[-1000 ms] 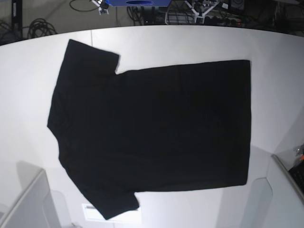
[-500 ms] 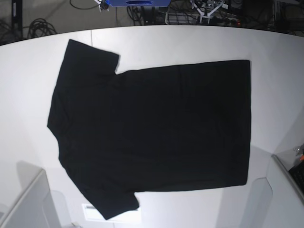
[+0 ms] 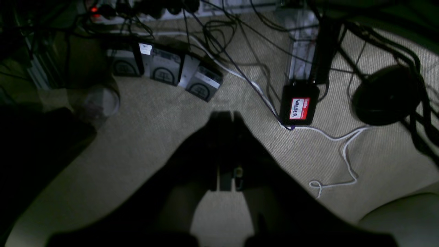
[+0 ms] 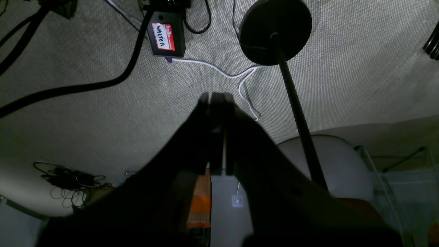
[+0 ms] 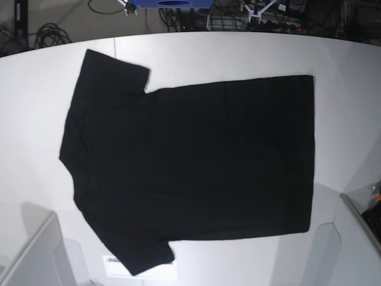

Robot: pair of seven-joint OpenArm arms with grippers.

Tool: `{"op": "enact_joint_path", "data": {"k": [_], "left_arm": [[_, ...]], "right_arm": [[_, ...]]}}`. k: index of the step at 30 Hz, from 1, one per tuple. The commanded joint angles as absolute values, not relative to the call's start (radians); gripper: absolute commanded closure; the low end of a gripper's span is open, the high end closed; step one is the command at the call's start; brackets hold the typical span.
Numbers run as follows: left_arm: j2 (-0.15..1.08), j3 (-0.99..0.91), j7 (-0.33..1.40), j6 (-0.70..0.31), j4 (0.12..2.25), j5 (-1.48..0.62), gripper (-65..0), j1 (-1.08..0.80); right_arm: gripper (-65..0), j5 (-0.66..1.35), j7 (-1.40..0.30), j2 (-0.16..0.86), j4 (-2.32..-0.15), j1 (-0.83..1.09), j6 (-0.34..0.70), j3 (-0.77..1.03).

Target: Fold the T-shirt properly

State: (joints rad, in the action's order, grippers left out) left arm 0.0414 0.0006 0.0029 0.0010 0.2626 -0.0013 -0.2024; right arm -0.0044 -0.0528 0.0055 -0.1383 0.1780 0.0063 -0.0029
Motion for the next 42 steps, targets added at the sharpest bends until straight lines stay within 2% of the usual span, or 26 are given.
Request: {"op": "enact_joint_path", "data": {"k": [1,9,14,19,25,29,35,42], "left_arm": [[0.044,0.005,0.005,0.005,0.265,0.001,0.0,-0.213],[0.088,0.012,0.079,0.004,0.246,0.01,0.0,-0.229],[0.117,0.012,0.079,0.004,0.344,0.002,0.0,-0.305],[0.13,0.001,0.082,0.004,0.536,0.001,0.0,-0.432],[0.16,-0.002,0.081,0.005,0.745,0.001,0.0,-0.579],[0.199,-0.008,0.079,0.005,0.961,-0.008,0.0,-0.716],[0.213,-0.13,0.085,0.005,1.395,-0.102,0.0,-0.94],[0.231,-0.239,0.085,0.005,1.643,-0.108,0.0,-1.04]], "right_arm": [[0.0,-0.004,-0.053,0.008,-0.14,0.183,-0.001,-0.002],[0.0,0.002,-0.054,0.007,-0.156,0.217,-0.001,0.022],[0.0,-0.001,-0.093,0.007,-0.351,0.331,-0.001,0.148],[0.0,0.001,-0.246,0.007,-0.653,0.469,-0.001,0.168],[0.0,0.002,-0.331,-0.007,-0.972,0.633,-0.001,0.17],[0.0,0.002,-0.381,-0.036,-1.17,0.728,-0.002,0.223],[0.0,0.002,-0.458,-0.054,-1.508,0.866,-0.002,0.262],[0.0,-0.002,-0.579,-0.077,-1.88,0.96,-0.002,0.262]]}}
